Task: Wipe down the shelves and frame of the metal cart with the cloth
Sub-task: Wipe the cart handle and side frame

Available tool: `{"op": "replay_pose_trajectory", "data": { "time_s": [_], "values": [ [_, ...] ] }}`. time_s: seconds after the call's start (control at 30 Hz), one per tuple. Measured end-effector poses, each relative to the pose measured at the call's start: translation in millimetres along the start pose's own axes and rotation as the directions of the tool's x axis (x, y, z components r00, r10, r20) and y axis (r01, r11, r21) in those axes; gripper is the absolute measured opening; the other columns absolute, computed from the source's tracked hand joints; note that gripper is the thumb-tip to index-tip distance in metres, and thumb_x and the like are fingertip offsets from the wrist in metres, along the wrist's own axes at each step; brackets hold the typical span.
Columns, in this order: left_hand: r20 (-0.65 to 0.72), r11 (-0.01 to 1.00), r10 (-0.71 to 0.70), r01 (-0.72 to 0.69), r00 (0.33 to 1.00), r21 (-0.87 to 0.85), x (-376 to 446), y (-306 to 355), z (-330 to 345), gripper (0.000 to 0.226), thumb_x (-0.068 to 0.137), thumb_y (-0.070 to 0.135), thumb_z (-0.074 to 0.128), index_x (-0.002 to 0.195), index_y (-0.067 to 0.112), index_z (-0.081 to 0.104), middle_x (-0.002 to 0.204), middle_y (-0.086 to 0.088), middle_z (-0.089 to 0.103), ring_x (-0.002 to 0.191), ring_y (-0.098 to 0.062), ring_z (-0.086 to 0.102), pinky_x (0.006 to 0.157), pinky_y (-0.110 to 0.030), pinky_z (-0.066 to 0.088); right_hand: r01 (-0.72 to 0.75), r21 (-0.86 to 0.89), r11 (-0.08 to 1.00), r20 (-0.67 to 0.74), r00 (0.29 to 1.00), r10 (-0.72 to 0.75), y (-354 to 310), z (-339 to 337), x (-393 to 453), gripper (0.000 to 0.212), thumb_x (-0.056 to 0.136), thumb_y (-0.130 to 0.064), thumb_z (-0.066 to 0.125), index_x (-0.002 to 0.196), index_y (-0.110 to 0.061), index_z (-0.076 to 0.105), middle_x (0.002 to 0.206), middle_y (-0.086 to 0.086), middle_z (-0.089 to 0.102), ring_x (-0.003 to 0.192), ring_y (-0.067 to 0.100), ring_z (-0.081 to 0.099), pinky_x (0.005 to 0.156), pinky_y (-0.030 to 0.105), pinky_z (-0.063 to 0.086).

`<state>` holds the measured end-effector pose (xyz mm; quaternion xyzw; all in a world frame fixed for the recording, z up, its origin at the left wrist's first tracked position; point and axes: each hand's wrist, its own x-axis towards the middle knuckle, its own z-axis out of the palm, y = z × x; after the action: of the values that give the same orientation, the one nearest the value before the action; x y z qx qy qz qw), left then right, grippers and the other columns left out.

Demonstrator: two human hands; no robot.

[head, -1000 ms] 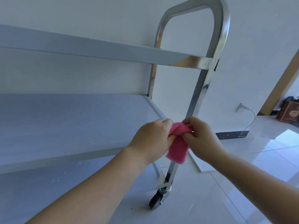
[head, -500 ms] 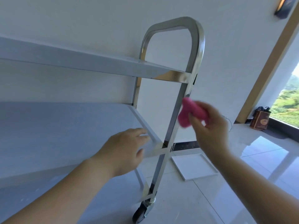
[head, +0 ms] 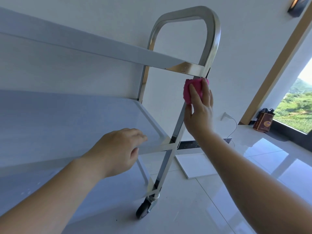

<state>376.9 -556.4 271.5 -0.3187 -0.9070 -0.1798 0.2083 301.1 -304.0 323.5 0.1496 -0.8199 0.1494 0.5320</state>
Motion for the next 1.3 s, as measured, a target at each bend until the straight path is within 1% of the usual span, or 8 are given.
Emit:
{"op": "replay_pose_trajectory", "data": {
  "time_s": [0.23,0.33,0.43,0.57,0.8,1.0,1.17,1.3],
  "values": [
    [0.008,1.000,0.001,-0.001,1.000,-0.006,-7.3,-5.4,5.6,0.041,0.089,0.019,0.045,0.128,0.027,0.051,0.125,0.012,0.055,0.113,-0.012,0.051,0.086,-0.034,0.048,0.087,-0.053,0.995,0.295,0.953,-0.068,13.9,20.8,-116.8,0.064,0.080,0.010,0.058,0.137,-0.014,0.043,0.152,0.013,0.017,0.135,0.046,0.026,0.098,0.062,0.036],
    [-0.004,1.000,0.003,-0.003,1.000,-0.015,-11.4,-7.8,5.7,0.040,0.088,0.018,0.047,0.126,0.027,0.054,0.123,0.011,0.058,0.112,-0.013,0.053,0.084,-0.035,0.049,0.099,-0.076,0.992,0.369,0.927,-0.064,18.9,25.3,-142.6,0.072,0.074,0.014,0.063,0.136,-0.016,0.043,0.149,0.013,0.019,0.128,0.047,0.034,0.096,0.052,0.040],
    [-0.011,1.000,-0.003,0.003,1.000,-0.011,-13.7,-9.4,3.3,0.039,0.087,0.017,0.048,0.124,0.027,0.055,0.121,0.011,0.059,0.109,-0.013,0.054,0.082,-0.035,0.049,0.114,-0.079,0.990,0.367,0.927,-0.078,21.2,21.2,-132.7,0.065,0.072,0.012,0.065,0.129,-0.016,0.050,0.142,0.013,0.026,0.118,0.045,0.043,0.092,0.048,0.044],
    [-0.002,1.000,-0.015,0.015,1.000,-0.005,-15.2,-9.7,0.4,0.037,0.088,0.018,0.046,0.122,0.027,0.055,0.117,0.010,0.059,0.108,-0.013,0.053,0.082,-0.036,0.049,0.302,-0.138,0.943,0.292,0.922,-0.252,20.6,-1.0,-95.0,0.057,0.066,0.012,0.064,0.118,-0.013,0.061,0.127,0.010,0.036,0.103,0.037,0.051,0.078,0.043,0.054],
    [-0.004,1.000,-0.024,0.024,1.000,-0.010,-13.9,-9.6,-7.5,0.037,0.090,0.020,0.043,0.124,0.028,0.054,0.117,0.011,0.059,0.109,-0.012,0.052,0.083,-0.036,0.049,0.422,-0.408,0.810,0.133,0.905,-0.404,1.2,-31.1,31.4,0.043,0.080,-0.010,0.059,0.123,-0.013,0.055,0.113,0.009,0.059,0.094,0.033,0.052,0.075,0.041,0.046],
    [0.008,1.000,-0.025,0.026,1.000,-0.002,-18.3,-10.2,-15.1,0.035,0.090,0.020,0.042,0.121,0.028,0.055,0.110,0.009,0.061,0.103,-0.013,0.053,0.081,-0.035,0.049,0.527,-0.459,0.715,0.348,0.847,-0.401,-16.9,-27.9,30.4,0.024,0.077,-0.005,0.062,0.098,-0.016,0.067,0.098,0.001,0.068,0.094,0.030,0.055,0.075,0.038,0.045],
    [0.022,0.999,-0.037,0.037,0.999,0.025,-22.6,-14.5,-19.2,0.032,0.088,0.018,0.041,0.115,0.024,0.057,0.103,0.005,0.061,0.098,-0.018,0.055,0.077,-0.038,0.049,0.627,-0.371,0.685,0.687,0.682,-0.252,-22.4,-17.5,-31.8,0.030,0.080,-0.018,0.059,0.110,-0.023,0.061,0.106,-0.004,0.062,0.103,0.024,0.048,0.083,0.036,0.042],
    [0.022,0.998,-0.031,0.030,0.999,0.048,-25.5,-17.0,-19.9,0.029,0.087,0.017,0.042,0.110,0.021,0.059,0.101,0.003,0.063,0.095,-0.018,0.055,0.075,-0.039,0.050,0.648,-0.319,0.692,0.766,0.606,-0.214,-17.7,-11.3,-63.5,0.028,0.083,-0.016,0.054,0.110,-0.016,0.058,0.104,-0.002,0.061,0.090,0.024,0.048,0.080,0.034,0.044]
  ]
}}
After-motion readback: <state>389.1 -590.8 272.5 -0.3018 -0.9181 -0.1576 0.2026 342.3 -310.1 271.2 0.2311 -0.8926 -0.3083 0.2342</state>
